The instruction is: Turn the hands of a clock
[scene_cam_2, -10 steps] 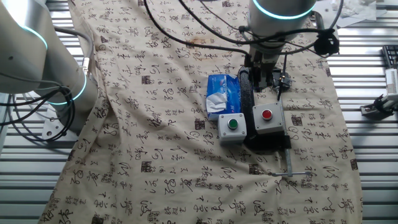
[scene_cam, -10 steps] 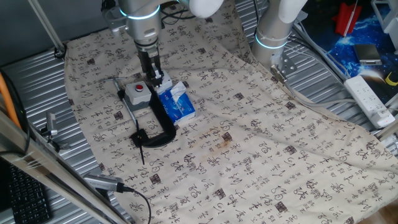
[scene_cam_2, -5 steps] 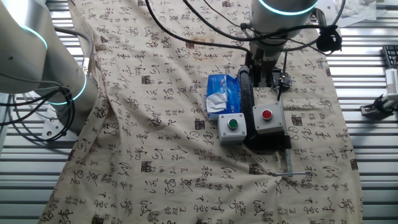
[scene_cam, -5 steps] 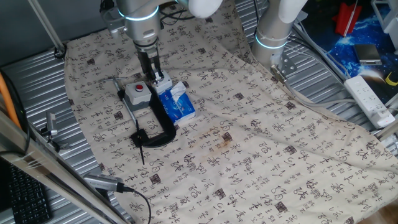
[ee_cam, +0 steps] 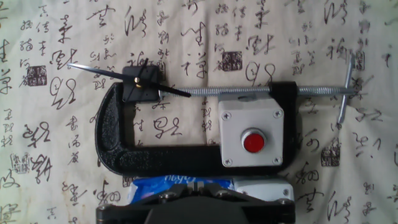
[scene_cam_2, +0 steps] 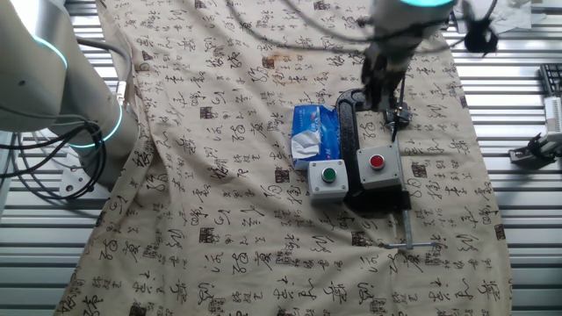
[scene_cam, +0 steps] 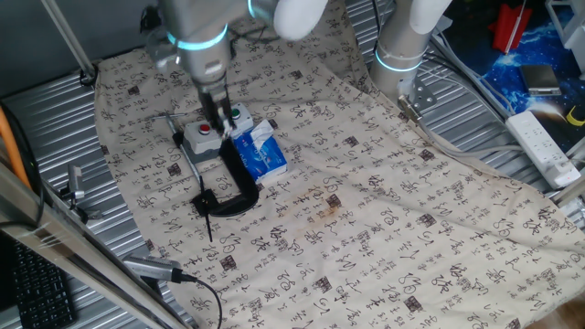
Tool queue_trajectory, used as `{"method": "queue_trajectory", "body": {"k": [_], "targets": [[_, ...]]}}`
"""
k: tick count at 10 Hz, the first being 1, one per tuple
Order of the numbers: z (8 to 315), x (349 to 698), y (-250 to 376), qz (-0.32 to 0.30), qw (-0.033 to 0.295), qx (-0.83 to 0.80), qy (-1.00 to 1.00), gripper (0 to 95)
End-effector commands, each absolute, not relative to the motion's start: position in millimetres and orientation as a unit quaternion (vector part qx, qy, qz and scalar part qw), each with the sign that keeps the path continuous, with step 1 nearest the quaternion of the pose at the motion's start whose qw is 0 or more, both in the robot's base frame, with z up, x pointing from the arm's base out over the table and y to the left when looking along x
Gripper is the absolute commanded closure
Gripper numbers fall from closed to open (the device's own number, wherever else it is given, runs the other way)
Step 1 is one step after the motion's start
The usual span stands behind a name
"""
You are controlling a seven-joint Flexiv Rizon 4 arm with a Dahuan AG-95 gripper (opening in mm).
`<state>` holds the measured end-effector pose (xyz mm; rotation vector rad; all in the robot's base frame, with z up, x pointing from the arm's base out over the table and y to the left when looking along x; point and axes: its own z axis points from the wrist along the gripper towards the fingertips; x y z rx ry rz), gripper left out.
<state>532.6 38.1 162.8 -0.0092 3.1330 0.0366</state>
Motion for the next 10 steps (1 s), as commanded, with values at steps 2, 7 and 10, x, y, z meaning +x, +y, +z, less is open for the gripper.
{"method": "queue_trajectory", "body": {"k": [2, 7, 10], "targets": [[156.5, 538.2, 57.1, 0.009, 0.006, 0.003, 1.000, 95.0], [148.2, 560.0, 88.4, 0.008, 0.008, 0.015, 1.000, 95.0], [136.7, 561.2, 99.6, 0.008, 0.014, 0.017, 1.000, 95.0]]}}
